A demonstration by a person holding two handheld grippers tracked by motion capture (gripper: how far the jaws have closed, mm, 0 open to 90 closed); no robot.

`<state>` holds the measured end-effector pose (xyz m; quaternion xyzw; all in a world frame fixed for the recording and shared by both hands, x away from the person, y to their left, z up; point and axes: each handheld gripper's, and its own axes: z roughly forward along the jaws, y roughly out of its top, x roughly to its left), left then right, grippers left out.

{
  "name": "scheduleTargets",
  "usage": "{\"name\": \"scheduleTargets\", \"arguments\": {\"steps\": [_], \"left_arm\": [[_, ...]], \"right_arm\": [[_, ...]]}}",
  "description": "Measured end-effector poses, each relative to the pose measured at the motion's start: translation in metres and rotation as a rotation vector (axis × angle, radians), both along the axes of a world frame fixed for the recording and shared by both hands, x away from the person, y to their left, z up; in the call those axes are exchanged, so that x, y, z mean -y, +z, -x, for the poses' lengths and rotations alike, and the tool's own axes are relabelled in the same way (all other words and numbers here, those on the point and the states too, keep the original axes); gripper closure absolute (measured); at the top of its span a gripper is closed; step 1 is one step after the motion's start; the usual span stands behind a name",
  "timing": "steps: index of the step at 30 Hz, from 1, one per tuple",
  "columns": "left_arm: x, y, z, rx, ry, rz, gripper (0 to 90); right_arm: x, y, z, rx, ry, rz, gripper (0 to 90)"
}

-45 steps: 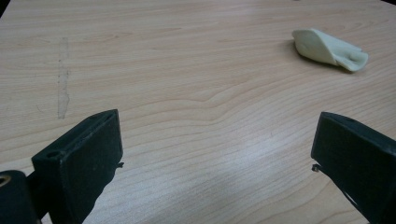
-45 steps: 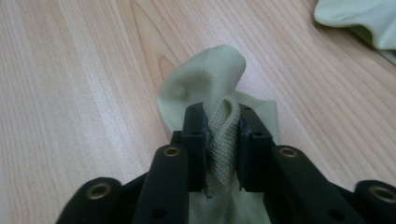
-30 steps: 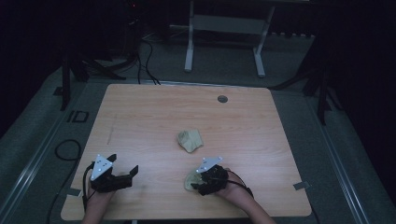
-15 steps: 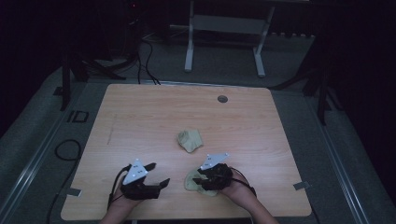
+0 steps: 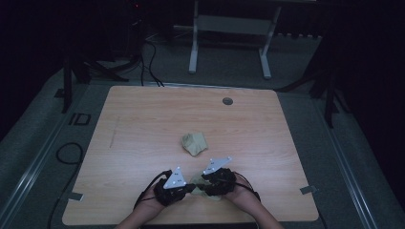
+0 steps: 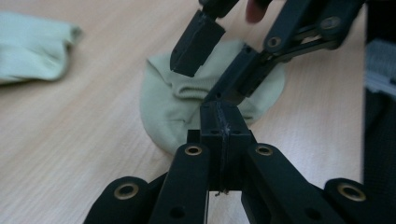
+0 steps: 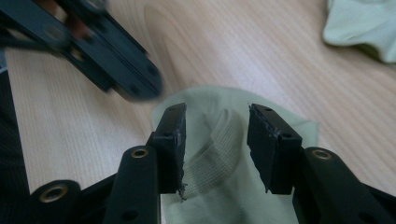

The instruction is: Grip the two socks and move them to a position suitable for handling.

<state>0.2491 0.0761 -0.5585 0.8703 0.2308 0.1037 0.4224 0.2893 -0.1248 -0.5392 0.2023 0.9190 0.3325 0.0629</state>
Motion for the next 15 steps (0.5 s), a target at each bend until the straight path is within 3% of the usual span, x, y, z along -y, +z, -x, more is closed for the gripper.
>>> {"name": "scheduleTargets", "arguments": {"steps": [3,5,11,15], "left_arm": [[0.007,-0.007,-0.009,-0.029,0.005,-0.061,89.4],[0.008,-0.011,-0.014,-0.047,0.007,-0.077,89.4],[0.008,-0.01,-0.017,-0.054,0.018,-0.085,89.5],[0.009,-0.01,-0.016,-0.053,0.023,-0.084,89.6]], "right_arm": [[-0.001,-0.007,0.0,-0.005,0.007,0.041,61.5],[-0.001,-0.012,0.0,-0.015,0.01,0.056,64.4],[0.002,-0.012,0.002,-0.006,0.012,0.062,79.6],[0.007,-0.006,0.003,-0.016,0.012,0.046,81.4]]}}
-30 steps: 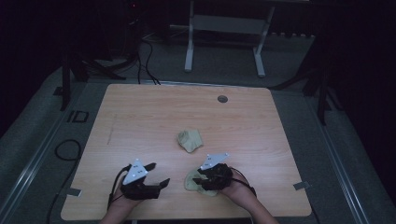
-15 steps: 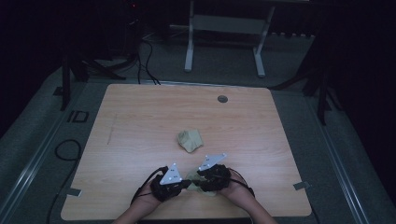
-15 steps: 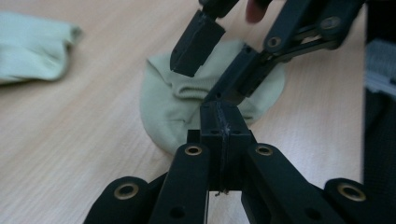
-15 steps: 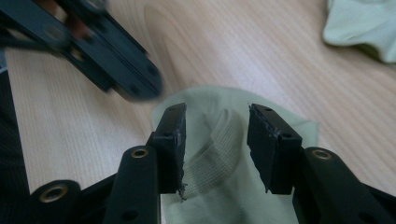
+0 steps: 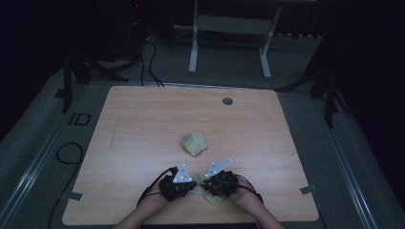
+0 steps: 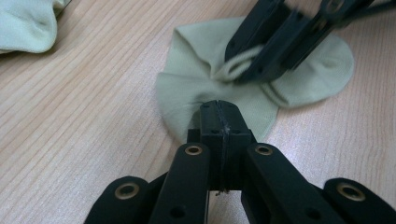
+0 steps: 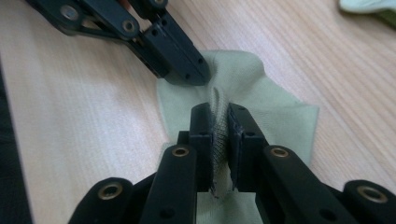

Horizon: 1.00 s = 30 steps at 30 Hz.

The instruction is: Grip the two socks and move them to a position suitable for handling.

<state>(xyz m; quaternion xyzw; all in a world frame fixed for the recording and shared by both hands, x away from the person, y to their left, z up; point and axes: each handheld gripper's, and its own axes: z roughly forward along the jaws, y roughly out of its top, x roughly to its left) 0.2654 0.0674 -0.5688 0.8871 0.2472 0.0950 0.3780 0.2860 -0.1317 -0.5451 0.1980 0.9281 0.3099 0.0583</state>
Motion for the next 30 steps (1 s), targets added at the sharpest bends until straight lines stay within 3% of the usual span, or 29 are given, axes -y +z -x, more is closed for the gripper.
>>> {"name": "scheduleTargets", "arguments": {"steps": [4,12,19,24,30], "left_arm": [[0.0,0.0,0.0,0.001,0.0,0.002,89.6],[-0.001,0.0,-0.001,-0.001,-0.008,0.001,89.5],[-0.001,0.0,-0.003,-0.01,-0.021,0.0,89.5],[-0.001,0.001,-0.006,-0.019,-0.034,0.001,89.5],[-0.001,0.001,-0.009,-0.018,-0.043,-0.003,89.4]], "right_arm": [[0.007,0.008,0.0,0.005,-0.006,-0.02,81.4],[0.05,0.029,-0.006,0.017,-0.12,-0.099,80.9],[0.078,0.029,-0.015,0.003,-0.196,-0.108,80.7],[0.091,0.025,-0.02,-0.015,-0.239,-0.099,68.4],[0.094,0.035,-0.018,0.024,-0.249,-0.139,71.9]]}}
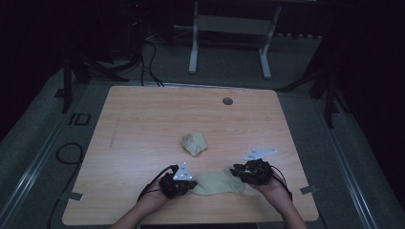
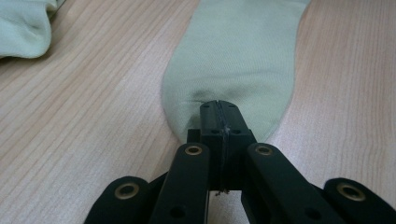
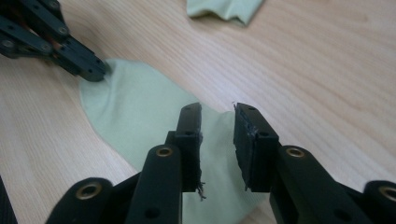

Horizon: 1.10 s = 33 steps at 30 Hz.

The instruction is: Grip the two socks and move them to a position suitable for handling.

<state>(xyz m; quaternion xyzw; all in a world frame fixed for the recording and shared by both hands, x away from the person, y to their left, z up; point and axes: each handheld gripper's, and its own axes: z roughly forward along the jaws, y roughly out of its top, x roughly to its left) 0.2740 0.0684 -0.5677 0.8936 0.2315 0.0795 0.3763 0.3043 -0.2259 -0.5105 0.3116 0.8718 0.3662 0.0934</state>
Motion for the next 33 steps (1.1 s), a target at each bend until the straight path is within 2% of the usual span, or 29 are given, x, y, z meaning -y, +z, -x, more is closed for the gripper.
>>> {"name": "scheduleTargets", "arguments": {"steps": [2,4,5,10,11,12,14,17,26,33], "left_arm": [[0.0,0.0,-0.001,0.0,-0.001,0.002,89.4],[0.0,0.0,0.0,0.001,-0.003,0.001,89.4],[0.0,0.0,-0.001,-0.001,-0.002,0.001,89.5],[-0.001,-0.001,-0.001,-0.005,-0.003,0.012,89.4],[-0.002,-0.001,-0.002,-0.008,-0.002,0.011,89.4],[-0.002,0.0,-0.003,-0.016,-0.004,0.013,89.4],[-0.001,0.0,-0.006,-0.017,-0.004,0.012,89.4],[0.002,0.0,-0.009,-0.011,-0.01,0.008,89.4],[0.021,0.003,-0.027,-0.019,-0.059,-0.02,89.3],[0.02,0.004,-0.033,-0.018,-0.113,-0.026,89.0]], "right_arm": [[-0.004,0.001,0.001,0.004,0.009,-0.001,77.7],[-0.008,-0.003,0.0,0.007,0.016,0.02,82.9],[-0.01,-0.008,-0.001,0.004,0.025,0.046,84.6],[-0.007,-0.036,-0.008,-0.025,-0.004,0.139,85.6],[-0.004,-0.04,-0.008,-0.029,-0.009,0.135,85.6],[-0.001,-0.04,-0.008,-0.04,-0.016,0.109,85.6],[0.005,-0.04,-0.007,-0.039,-0.027,0.109,85.6],[0.012,-0.042,-0.002,-0.054,-0.045,0.084,85.6],[0.027,-0.041,0.008,-0.053,-0.083,0.093,84.0],[0.035,-0.041,0.011,-0.059,-0.089,0.084,82.8]]}}
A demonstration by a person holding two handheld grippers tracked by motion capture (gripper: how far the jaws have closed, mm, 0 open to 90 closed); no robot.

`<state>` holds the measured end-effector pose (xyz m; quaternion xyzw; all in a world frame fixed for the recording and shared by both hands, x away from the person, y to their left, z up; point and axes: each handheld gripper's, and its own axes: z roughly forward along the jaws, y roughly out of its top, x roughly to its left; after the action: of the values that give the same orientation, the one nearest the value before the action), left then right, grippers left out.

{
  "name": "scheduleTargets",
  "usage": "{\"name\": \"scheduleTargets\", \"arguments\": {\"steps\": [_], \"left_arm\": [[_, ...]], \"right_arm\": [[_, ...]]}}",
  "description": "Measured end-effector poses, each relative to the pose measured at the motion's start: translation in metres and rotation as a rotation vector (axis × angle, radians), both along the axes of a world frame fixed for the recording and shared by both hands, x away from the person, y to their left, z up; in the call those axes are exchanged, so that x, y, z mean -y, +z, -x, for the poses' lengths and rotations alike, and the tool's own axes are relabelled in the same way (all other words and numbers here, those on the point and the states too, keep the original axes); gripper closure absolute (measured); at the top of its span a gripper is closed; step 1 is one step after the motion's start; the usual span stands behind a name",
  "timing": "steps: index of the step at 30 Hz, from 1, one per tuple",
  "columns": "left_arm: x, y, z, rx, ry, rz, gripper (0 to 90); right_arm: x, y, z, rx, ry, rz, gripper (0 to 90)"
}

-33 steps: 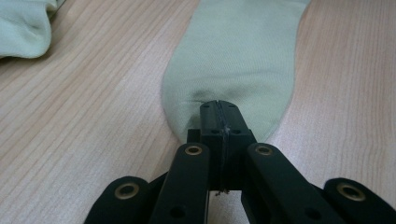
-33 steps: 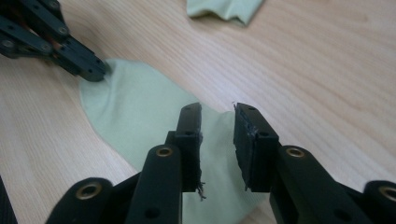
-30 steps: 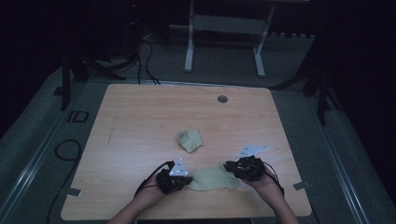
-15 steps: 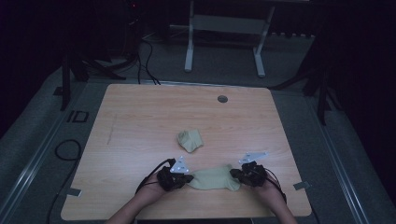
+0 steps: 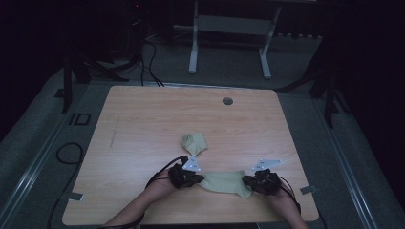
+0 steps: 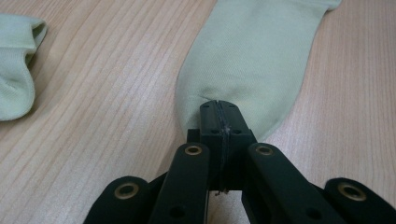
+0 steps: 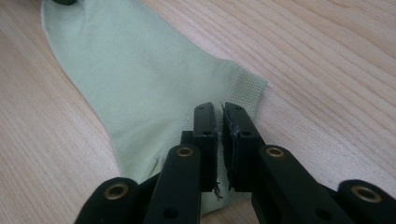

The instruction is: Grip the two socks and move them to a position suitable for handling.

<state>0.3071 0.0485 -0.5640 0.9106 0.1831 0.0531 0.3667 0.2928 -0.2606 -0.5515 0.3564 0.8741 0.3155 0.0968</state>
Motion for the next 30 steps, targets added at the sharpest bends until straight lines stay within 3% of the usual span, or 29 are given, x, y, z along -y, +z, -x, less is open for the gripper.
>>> {"name": "scheduleTargets", "arguments": {"steps": [8,10,12,14,17,20,23,30], "left_arm": [[0.001,0.002,-0.001,-0.027,0.0,0.002,85.1],[-0.002,0.006,0.001,-0.025,0.004,0.021,79.8],[-0.006,0.012,0.004,-0.015,0.029,0.07,71.4],[-0.011,0.019,0.009,0.014,0.045,0.096,66.2],[-0.023,0.027,0.016,0.028,0.075,0.112,60.1],[-0.038,0.031,0.02,0.028,0.113,0.119,59.5],[-0.054,0.029,0.025,0.035,0.145,0.109,59.6],[-0.084,0.011,0.031,-0.007,0.226,0.119,59.7]], "right_arm": [[-0.002,0.002,0.0,0.001,-0.002,0.006,79.6],[-0.003,0.005,0.001,0.009,0.005,-0.001,74.2],[-0.004,0.011,0.001,0.024,0.001,-0.016,71.4],[-0.006,0.018,-0.001,0.036,0.008,-0.03,68.8],[-0.011,0.029,-0.006,0.055,0.019,-0.025,64.9],[-0.02,0.039,-0.013,0.071,0.036,-0.025,62.3],[-0.033,0.047,-0.023,0.078,0.052,-0.016,61.5],[-0.066,0.054,-0.048,0.07,0.097,0.006,60.0]]}}
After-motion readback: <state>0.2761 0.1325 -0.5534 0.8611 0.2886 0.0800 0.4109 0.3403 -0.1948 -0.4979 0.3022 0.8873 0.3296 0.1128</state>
